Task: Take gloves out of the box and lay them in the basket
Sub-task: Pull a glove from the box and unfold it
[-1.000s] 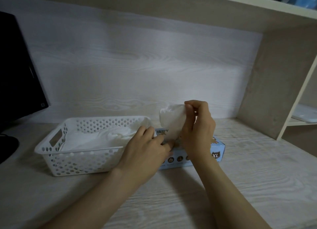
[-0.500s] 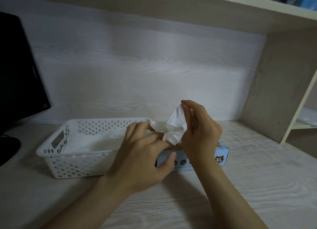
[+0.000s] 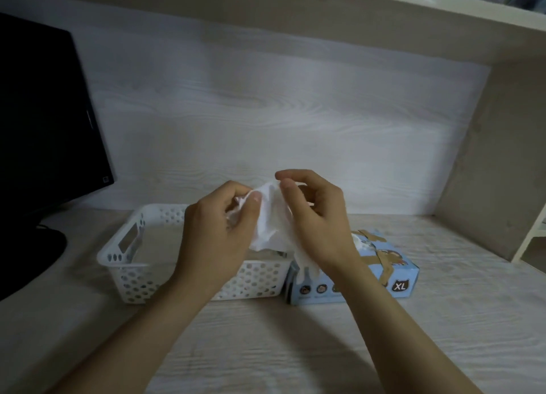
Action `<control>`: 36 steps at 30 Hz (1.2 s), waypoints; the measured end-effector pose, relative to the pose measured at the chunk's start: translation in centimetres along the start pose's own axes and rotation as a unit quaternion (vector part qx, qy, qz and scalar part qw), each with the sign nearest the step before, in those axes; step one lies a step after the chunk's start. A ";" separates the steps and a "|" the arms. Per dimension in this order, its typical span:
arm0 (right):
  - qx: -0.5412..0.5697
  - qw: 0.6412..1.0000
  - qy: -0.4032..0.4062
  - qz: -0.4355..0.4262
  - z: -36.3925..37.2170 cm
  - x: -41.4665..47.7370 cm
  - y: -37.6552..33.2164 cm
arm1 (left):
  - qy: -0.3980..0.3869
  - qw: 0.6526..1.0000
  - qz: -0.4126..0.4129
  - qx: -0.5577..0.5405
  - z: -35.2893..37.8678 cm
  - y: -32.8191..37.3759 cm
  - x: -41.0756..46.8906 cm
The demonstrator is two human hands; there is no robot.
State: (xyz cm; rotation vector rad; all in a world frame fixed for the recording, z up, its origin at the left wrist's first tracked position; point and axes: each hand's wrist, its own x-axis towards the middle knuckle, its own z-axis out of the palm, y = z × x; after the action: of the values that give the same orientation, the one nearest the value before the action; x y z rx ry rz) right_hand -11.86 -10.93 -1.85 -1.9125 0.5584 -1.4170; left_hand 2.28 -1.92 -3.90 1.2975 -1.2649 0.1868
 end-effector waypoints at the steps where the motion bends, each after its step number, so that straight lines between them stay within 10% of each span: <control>1: 0.019 0.999 -0.044 0.011 0.0 0.4 -0.2 | -0.001 1.000 -0.012 0.002 -0.3 -0.3 0.5; 7: 0.014 0.979 -0.204 0.028 0.8 2.2 0.0 | 0.047 0.993 -0.110 -0.014 -1.3 -2.2 2.2; 15: 0.092 0.980 -0.153 0.081 -0.3 0.6 1.3 | 0.066 0.985 -0.131 -0.091 -2.0 -2.2 2.6; 24: -0.137 0.989 -0.031 -0.041 0.1 -0.2 2.1 | 0.050 0.976 -0.149 -0.151 -2.7 -3.0 3.1; 29: 0.053 0.991 -0.082 0.091 -0.1 -0.2 1.1 | 0.043 0.951 -0.214 -0.219 -2.5 -2.3 3.2; 36: 0.294 0.893 -0.179 0.291 -2.0 -0.1 -1.2 | -0.082 0.872 -0.326 -0.357 -2.5 -1.7 3.3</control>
State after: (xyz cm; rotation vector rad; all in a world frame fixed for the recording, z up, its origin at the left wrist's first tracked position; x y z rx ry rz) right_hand -13.84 -10.59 -0.65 -1.3083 0.4072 -0.7040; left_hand 6.22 -2.24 -1.85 1.0102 -0.8274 -0.8210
